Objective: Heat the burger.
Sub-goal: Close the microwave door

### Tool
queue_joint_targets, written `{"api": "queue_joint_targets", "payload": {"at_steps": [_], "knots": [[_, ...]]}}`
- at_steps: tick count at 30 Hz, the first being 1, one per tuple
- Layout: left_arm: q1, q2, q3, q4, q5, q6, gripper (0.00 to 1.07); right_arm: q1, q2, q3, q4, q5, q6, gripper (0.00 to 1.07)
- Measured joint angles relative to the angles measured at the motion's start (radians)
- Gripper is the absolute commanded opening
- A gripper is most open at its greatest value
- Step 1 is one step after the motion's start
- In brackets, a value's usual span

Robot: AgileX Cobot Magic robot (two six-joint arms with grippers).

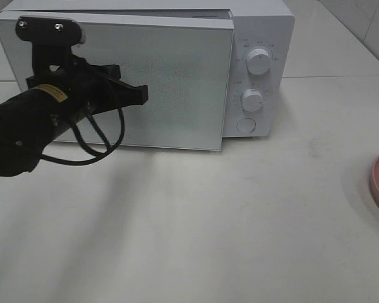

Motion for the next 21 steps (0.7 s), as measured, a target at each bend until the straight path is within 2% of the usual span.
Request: {"api": "queue_joint_targets", "payload": {"at_steps": [2,4,7,16,19,20,21], "knots": [[-0.002,0.009,-0.022,-0.007,0.009,0.008,0.00,0.000,0.000,0.000,0.000,0.000,0.000,0.74],[-0.011,0.053,-0.096,-0.040,0.059,0.037,0.00,0.000,0.000,0.000,0.000,0.000,0.000,0.74],[-0.016,0.079,-0.143,-0.066,0.091,0.051,0.00,0.000,0.000,0.000,0.000,0.000,0.000,0.74],[-0.035,0.123,-0.223,-0.083,0.186,0.087,0.00,0.000,0.000,0.000,0.000,0.000,0.000,0.74],[-0.035,0.142,-0.257,-0.110,0.199,0.118,0.00,0.000,0.000,0.000,0.000,0.000,0.000,0.74],[-0.038,0.155,-0.282,-0.133,0.223,0.150,0.00,0.000,0.000,0.000,0.000,0.000,0.000,0.74],[-0.038,0.155,-0.282,-0.133,0.223,0.150,0.00,0.000,0.000,0.000,0.000,0.000,0.000,0.74]]}}
